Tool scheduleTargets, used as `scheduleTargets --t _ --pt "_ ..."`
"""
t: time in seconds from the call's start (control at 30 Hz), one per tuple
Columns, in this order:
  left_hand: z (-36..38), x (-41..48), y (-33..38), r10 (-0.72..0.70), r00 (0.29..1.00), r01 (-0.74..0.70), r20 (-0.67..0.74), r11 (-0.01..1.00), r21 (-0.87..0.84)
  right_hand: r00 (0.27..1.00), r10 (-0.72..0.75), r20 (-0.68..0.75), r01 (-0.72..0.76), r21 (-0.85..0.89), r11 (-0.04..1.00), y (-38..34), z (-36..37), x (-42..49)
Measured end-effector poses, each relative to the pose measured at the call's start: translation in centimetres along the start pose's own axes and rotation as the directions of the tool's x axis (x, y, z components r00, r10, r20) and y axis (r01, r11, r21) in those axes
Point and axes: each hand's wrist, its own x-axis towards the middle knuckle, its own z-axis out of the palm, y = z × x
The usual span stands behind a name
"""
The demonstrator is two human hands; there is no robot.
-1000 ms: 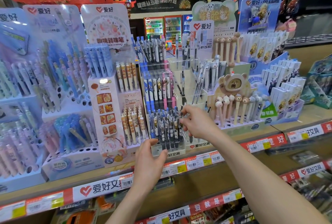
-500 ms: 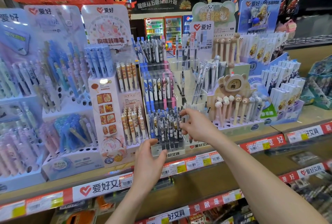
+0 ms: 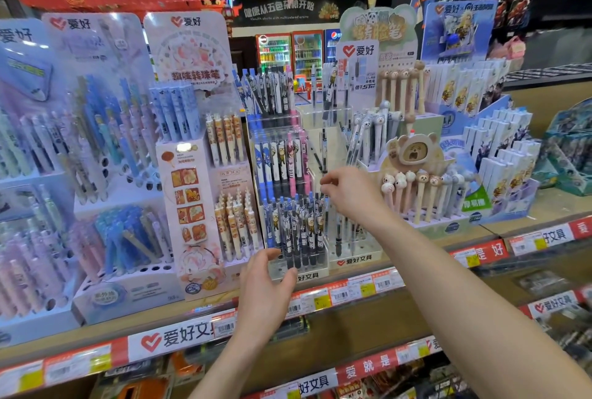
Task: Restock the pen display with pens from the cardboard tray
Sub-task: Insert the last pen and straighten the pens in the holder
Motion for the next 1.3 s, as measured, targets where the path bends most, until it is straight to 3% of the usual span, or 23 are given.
scheduleTargets --t 0.2,0.4,0.83,0.97,1.1,1.3 --pt "0.0 0.1 -0.1 -0.005 1.000 0.005 -0.003 1.000 -0.010 0.987 -0.053 0.153 0.074 -0.133 0.988 -1.0 0.3 1.9" --pt "-0.1 0.2 0.1 0.009 1.000 -0.009 -0.017 1.000 0.006 0.967 -0.103 0.235 0.133 -0.113 0.985 -0.6 -0.1 2.0" --pt "-0.2 2.3 3.0 0.079 0.992 -0.075 -0.095 0.996 0.045 0.958 -0.147 0.245 0.141 0.043 0.989 0.0 -1.5 2.3" --pt "-0.1 2.7 3.8 0.074 0.992 -0.070 -0.099 0.997 0.039 0.980 -0.127 0.153 0.144 -0.111 0.983 0.4 -1.8 3.1" --pt "0.1 2.8 4.0 0.066 0.991 -0.064 -0.113 0.998 0.020 0.965 -0.148 0.215 0.204 -0.267 0.942 0.5 -1.1 3.2" --pt "0.1 2.7 4.1 0.067 0.990 -0.070 -0.123 0.997 -0.015 0.948 -0.168 0.272 0.226 -0.200 0.953 -0.1 -0.7 3.2"
